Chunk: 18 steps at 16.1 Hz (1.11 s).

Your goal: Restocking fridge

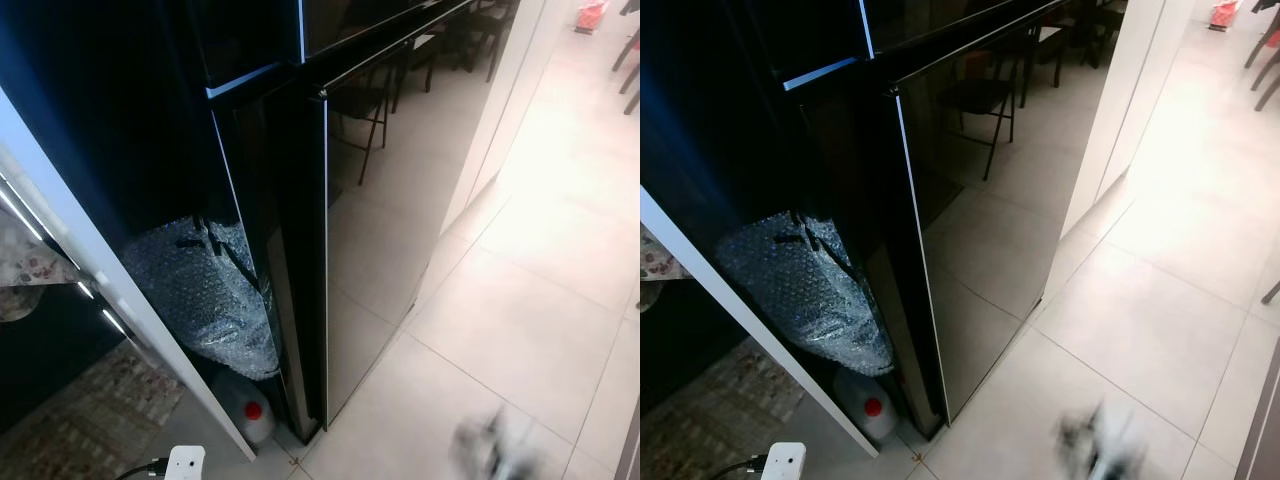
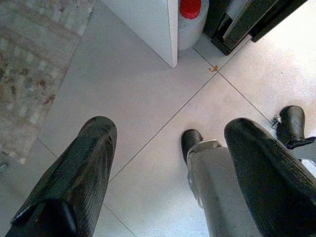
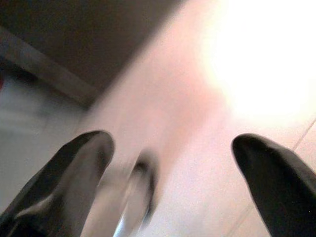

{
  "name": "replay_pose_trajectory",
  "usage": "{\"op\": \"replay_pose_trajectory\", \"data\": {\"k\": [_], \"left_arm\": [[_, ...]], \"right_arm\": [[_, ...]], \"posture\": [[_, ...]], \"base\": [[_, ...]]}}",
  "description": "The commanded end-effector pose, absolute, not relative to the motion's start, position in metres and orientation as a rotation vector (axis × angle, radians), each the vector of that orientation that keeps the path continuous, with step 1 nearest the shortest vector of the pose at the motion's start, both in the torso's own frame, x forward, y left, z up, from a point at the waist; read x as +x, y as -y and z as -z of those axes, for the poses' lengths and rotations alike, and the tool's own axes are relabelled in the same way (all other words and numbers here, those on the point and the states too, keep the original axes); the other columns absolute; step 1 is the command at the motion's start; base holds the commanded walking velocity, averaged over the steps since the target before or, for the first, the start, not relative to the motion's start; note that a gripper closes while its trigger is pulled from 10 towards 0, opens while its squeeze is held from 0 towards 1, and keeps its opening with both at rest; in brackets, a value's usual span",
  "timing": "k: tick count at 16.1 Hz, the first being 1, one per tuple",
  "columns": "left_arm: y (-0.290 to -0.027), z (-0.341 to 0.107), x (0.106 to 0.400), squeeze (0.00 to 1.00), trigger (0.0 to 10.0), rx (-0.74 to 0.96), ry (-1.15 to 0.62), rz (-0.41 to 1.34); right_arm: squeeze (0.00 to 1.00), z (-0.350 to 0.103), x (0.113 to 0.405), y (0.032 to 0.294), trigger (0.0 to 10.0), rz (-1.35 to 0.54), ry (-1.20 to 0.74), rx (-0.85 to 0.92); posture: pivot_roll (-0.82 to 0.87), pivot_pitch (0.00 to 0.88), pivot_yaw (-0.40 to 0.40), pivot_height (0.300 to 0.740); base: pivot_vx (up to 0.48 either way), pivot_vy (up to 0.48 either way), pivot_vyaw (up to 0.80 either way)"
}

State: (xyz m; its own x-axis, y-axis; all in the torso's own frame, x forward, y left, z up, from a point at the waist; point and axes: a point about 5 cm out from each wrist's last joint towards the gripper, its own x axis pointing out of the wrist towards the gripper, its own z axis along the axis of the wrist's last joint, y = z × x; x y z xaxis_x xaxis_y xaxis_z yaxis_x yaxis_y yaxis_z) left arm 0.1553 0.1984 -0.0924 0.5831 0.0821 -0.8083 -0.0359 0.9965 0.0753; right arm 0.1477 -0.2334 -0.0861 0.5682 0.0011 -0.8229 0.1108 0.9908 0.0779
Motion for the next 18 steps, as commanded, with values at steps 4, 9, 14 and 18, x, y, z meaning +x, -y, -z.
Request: {"op": "replay_pose_trajectory", "data": {"k": [4, 9, 14, 18], "left_arm": [[-0.215, 0.093, 0.149, 0.00, 10.0, 0.067, -0.977, -0.109], [-0.208, 0.092, 0.152, 0.00, 10.0, 0.053, -0.964, -0.105], [-0.202, 0.093, 0.153, 0.00, 10.0, 0.058, -0.962, -0.081], [-0.199, 0.093, 0.155, 0.00, 10.0, 0.073, -0.962, -0.060]], "right_arm": [[0.00, 0.093, 0.152, 0.202, 10.0, 0.061, -0.969, 0.131], [0.00, 0.084, 0.159, 0.228, 10.0, 0.087, -0.890, -0.002], [0.00, 0.085, 0.161, 0.222, 10.0, 0.069, -0.909, -0.009], [0.00, 0.087, 0.159, 0.215, 10.0, 0.077, -0.917, 0.038]], "posture": [[-0.11, 0.044, 0.074, 0.740], [-0.10, 0.045, 0.062, 0.740], [-0.11, 0.042, 0.057, 0.740], [-0.11, 0.032, 0.060, 0.740]], "base": [[0.000, 0.000, 0.00], [0.000, 0.000, 0.00], [0.000, 0.000, 0.00], [0.000, -0.211, 0.00]]}}
